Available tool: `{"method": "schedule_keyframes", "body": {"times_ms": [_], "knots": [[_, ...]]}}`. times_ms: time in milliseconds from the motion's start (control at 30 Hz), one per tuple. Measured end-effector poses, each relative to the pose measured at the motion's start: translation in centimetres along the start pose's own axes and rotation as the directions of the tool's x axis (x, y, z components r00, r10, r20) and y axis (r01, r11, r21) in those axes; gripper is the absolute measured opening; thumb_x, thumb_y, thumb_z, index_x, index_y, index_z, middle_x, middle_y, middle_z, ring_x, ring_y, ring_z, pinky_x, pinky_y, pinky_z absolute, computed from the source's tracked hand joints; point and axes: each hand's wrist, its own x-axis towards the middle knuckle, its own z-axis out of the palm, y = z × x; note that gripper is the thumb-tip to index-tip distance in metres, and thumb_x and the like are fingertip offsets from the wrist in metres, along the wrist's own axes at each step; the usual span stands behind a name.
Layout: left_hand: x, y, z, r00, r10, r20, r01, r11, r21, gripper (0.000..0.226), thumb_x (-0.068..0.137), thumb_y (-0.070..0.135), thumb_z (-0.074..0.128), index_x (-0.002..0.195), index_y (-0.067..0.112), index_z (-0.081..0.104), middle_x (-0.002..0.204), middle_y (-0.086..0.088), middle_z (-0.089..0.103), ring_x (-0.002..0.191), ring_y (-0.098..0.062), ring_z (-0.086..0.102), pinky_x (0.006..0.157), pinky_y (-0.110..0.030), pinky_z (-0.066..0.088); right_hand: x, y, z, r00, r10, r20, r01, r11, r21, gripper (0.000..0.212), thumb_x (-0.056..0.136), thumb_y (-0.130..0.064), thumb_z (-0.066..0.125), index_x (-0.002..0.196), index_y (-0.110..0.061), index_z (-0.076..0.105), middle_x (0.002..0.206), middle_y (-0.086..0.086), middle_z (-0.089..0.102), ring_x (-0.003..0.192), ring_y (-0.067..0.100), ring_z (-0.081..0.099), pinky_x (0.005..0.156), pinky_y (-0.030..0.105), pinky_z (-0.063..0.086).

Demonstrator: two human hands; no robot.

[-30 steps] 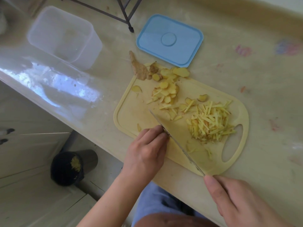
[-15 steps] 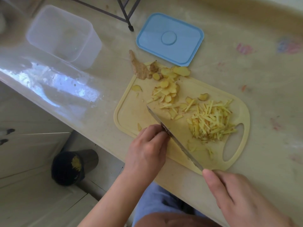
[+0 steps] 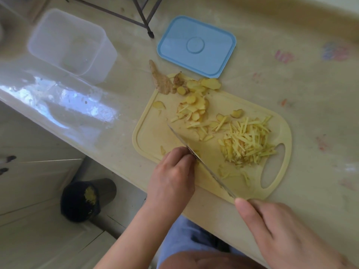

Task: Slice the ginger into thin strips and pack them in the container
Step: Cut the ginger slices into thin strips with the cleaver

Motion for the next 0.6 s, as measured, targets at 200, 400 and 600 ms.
{"method": "schedule_keyframes", "body": {"times_ms": [200, 400, 600], "knots": [[0.3, -0.2, -0.2, 0.999, 0.007, 0.032, -0.007, 1.0, -0.009, 0.023, 0.087, 0.009, 0.054, 0.088, 0.005, 0.077, 0.093, -0.006, 0.072, 0.076, -0.026, 0.069, 0.071, -0.023, 0.049, 2.3, -0.4, 0.8, 0.997, -0.048, 0.058, 0.046, 0.998, 0.031, 0.073, 0.08, -0.078, 0.011, 0.054, -0.016, 0.039, 0.059, -0.009, 0.056, 0.051, 0.013, 0.049, 0.05, 0.025, 0.034], [0.4, 0.1, -0.4, 0.998, -0.045, 0.035, 0.045, 0.999, -0.001, 0.028, 0.086, 0.014, 0.05, 0.084, 0.007, 0.077, 0.09, -0.006, 0.072, 0.071, -0.026, 0.069, 0.069, -0.023, 0.045, 0.0, -0.4, 0.3, 1.0, 0.011, -0.023, -0.011, 1.0, 0.024, 0.076, 0.076, -0.08, 0.013, 0.059, -0.013, 0.043, 0.064, -0.006, 0.059, 0.057, 0.01, 0.053, 0.062, 0.03, 0.039], [0.4, 0.0, -0.4, 0.998, -0.025, 0.058, 0.026, 1.0, -0.018, 0.03, 0.087, 0.011, 0.048, 0.088, 0.005, 0.078, 0.093, -0.008, 0.073, 0.075, -0.027, 0.07, 0.069, -0.024, 0.048, 1.7, -0.6, 1.1, 0.998, -0.029, 0.049, 0.028, 0.999, 0.037, 0.071, 0.079, -0.078, 0.009, 0.054, -0.018, 0.04, 0.06, -0.012, 0.058, 0.055, 0.012, 0.053, 0.052, 0.021, 0.036]]}}
